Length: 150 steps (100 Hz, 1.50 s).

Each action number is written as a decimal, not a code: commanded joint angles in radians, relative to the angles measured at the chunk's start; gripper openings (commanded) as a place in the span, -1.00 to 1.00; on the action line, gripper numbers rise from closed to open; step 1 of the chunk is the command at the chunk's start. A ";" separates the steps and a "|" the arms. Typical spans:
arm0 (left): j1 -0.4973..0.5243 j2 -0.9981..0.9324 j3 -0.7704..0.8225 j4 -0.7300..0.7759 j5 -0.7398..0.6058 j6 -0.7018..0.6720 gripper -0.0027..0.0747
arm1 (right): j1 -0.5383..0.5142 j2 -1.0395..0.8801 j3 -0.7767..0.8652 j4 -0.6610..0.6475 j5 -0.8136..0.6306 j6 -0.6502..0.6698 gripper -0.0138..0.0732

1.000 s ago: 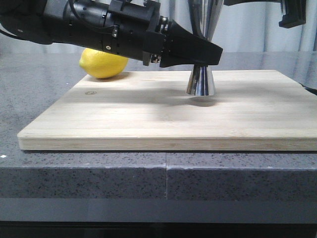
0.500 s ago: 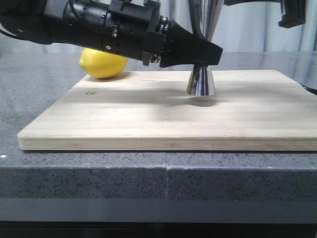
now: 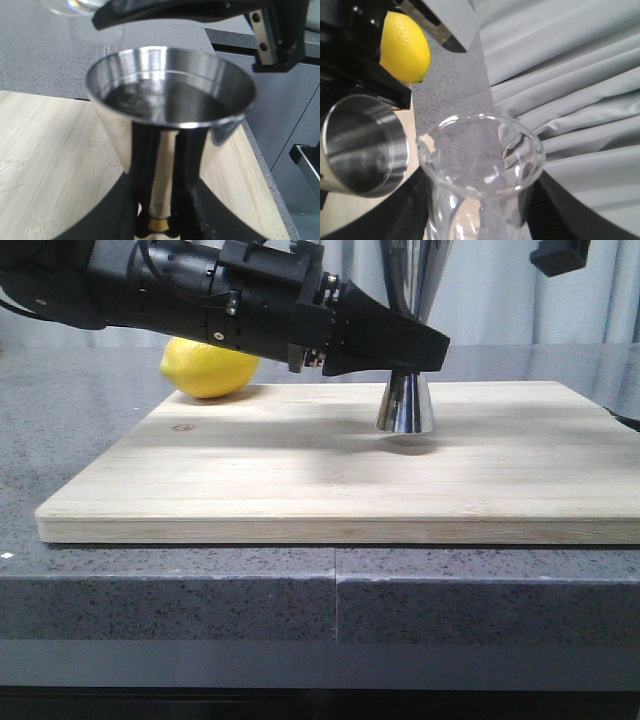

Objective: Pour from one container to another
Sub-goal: 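Tilt the glass beaker upright and lift it away with the right gripper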

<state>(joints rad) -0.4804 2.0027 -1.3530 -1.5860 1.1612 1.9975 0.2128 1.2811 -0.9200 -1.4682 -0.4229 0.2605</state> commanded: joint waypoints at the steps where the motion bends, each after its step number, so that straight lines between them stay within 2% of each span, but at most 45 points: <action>1: -0.007 -0.069 -0.031 -0.074 0.070 -0.009 -0.99 | 0.002 -0.035 -0.037 0.041 -0.022 0.087 -0.01; 14: -0.007 -0.069 -0.031 -0.074 0.070 -0.009 -0.99 | 0.002 -0.035 -0.037 0.080 -0.021 0.149 -0.01; 36: -0.007 -0.069 -0.031 -0.074 0.074 -0.009 -0.99 | 0.002 -0.035 -0.037 0.313 0.036 0.153 -0.01; 59: -0.007 -0.069 -0.031 -0.074 0.080 -0.009 -0.99 | 0.000 0.014 -0.035 0.374 0.078 0.153 -0.01; 82: -0.007 -0.069 -0.031 -0.074 0.084 -0.009 -0.99 | -0.064 0.102 -0.035 0.521 0.064 0.153 -0.01; 96: -0.007 -0.069 -0.031 -0.074 0.084 -0.011 -0.99 | -0.139 0.146 -0.019 0.620 -0.019 0.153 -0.01; 107: -0.007 -0.069 -0.031 -0.074 0.084 -0.011 -0.99 | -0.201 0.169 0.017 0.698 -0.152 0.155 -0.01; 139: -0.007 -0.069 -0.031 -0.074 0.084 -0.011 -0.99 | -0.286 0.195 0.183 0.714 -0.445 0.155 -0.01; 150: -0.007 -0.069 -0.031 -0.074 0.084 -0.011 -0.99 | -0.295 0.221 0.230 0.734 -0.485 0.155 -0.01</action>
<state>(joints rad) -0.4804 2.0027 -1.3530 -1.5860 1.1612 1.9951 -0.0699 1.5143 -0.6963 -0.7843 -0.7911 0.4135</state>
